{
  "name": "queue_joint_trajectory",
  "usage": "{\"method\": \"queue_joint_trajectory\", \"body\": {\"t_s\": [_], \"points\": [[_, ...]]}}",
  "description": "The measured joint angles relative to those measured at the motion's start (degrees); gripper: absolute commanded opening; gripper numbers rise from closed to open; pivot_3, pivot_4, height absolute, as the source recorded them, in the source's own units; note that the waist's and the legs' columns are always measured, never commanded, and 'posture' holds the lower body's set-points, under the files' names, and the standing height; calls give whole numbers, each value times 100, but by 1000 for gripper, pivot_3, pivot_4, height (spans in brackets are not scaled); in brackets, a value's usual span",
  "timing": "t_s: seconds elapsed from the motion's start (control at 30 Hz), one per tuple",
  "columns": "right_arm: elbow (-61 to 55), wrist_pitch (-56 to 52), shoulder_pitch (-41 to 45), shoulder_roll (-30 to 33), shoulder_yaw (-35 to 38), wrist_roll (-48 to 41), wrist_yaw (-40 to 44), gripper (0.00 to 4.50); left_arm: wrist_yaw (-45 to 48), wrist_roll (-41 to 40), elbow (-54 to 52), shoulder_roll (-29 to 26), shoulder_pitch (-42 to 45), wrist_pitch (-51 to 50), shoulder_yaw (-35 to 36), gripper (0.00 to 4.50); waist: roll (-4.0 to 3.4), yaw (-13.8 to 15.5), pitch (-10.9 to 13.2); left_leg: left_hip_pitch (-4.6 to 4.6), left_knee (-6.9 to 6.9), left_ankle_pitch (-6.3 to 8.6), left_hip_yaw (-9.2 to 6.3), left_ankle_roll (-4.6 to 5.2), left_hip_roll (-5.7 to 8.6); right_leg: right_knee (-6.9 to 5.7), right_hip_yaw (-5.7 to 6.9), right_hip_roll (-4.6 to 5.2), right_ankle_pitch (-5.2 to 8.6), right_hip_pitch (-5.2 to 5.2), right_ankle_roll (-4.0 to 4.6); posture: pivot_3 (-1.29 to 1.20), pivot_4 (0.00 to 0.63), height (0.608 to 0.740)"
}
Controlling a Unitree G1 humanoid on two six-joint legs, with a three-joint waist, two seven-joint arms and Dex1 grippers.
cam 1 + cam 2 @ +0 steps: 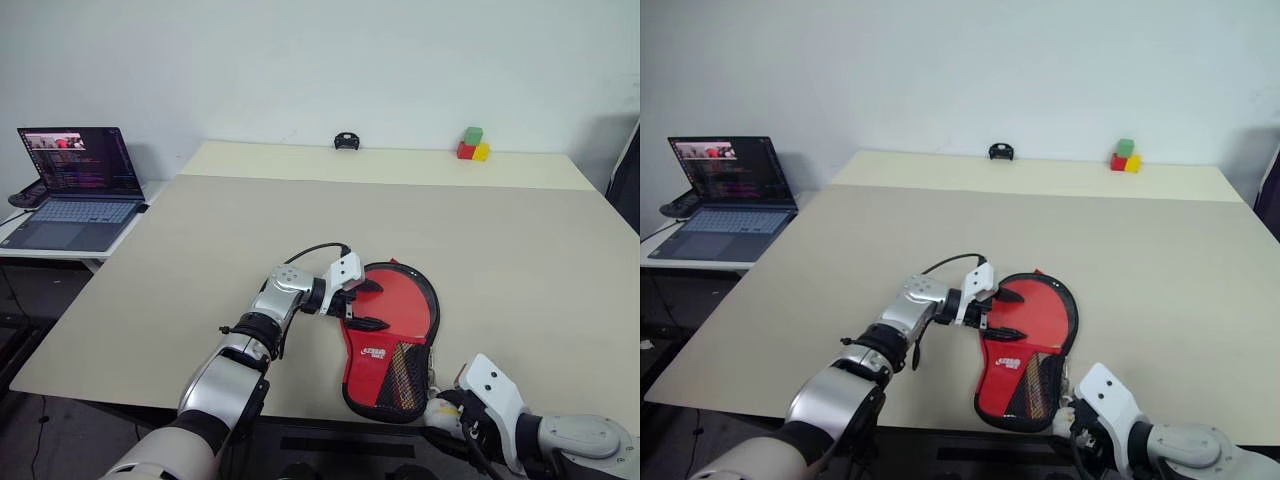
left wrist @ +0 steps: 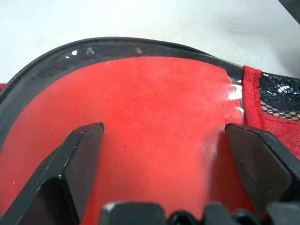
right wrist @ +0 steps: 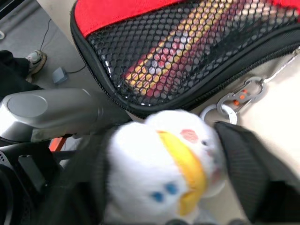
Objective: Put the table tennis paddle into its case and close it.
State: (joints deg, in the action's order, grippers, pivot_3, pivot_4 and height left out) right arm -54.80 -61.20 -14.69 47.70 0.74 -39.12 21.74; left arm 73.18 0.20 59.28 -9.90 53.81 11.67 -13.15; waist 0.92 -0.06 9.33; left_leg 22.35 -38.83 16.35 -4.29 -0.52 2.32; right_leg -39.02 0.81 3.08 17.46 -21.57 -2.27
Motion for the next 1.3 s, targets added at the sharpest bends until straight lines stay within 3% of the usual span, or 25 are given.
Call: {"method": "queue_joint_trajectory", "body": {"t_s": [0.17, 0.27, 0.5, 0.67, 0.97, 1.17, 1.3], "points": [[207, 429, -14, 605, 137, 416, 479, 731, 130, 102, 52, -3, 1, 207, -75, 4500, 7, -2, 2, -27, 2, 1, 2, 1, 1, 5, -1, 0, 1, 23, -2, 0, 150, 740], [484, 635, 131, 777, 361, 534, 772, 369, 192, 127, 127, -3, 48, 281, -116, 4500, 7, -2, 1, -40, 5, 1, 2, 2, 0, 4, -3, 0, 1, 32, -2, 0, 150, 740], [1050, 865, 553, 1060, 815, 602, 1480, 333, 291, 196, 342, 66, 191, 311, -118, 4500, 9, -1, 1, -41, 5, 3, 3, 4, -1, 6, -3, 0, 2, 35, -4, 0, 150, 740], [1118, 663, 892, 1075, 1150, 84, 1898, 333, 475, 196, 450, 133, 287, 106, -105, 4500, 11, -1, 2, -38, 5, 7, 5, 10, -1, 9, -5, 0, 3, 35, -5, 0, 150, 740], [1307, 347, 1758, 1075, 1254, -332, 1948, 333, 567, 266, 562, 171, 356, 102, -109, 4500, 10, 1, 2, -36, 7, 10, 4, 15, -2, 15, -4, 3, 4, 35, -6, 0, 150, 740], [1350, 294, 1816, 1104, 1254, -409, 2018, 333, 583, 317, 580, 177, 368, 119, -110, 4500, 10, 1, 2, -36, 7, 10, 5, 16, -2, 15, -5, 4, 5, 35, -6, 0, 150, 740], [1040, 66, 1415, 1340, 1545, -787, 2264, 333, 946, 308, 565, 210, 377, 22, -109, 4500, 10, 11, -2, -35, 9, 14, 5, 21, -2, 18, -3, 4, 8, 37, -9, 0, 150, 740]]}}
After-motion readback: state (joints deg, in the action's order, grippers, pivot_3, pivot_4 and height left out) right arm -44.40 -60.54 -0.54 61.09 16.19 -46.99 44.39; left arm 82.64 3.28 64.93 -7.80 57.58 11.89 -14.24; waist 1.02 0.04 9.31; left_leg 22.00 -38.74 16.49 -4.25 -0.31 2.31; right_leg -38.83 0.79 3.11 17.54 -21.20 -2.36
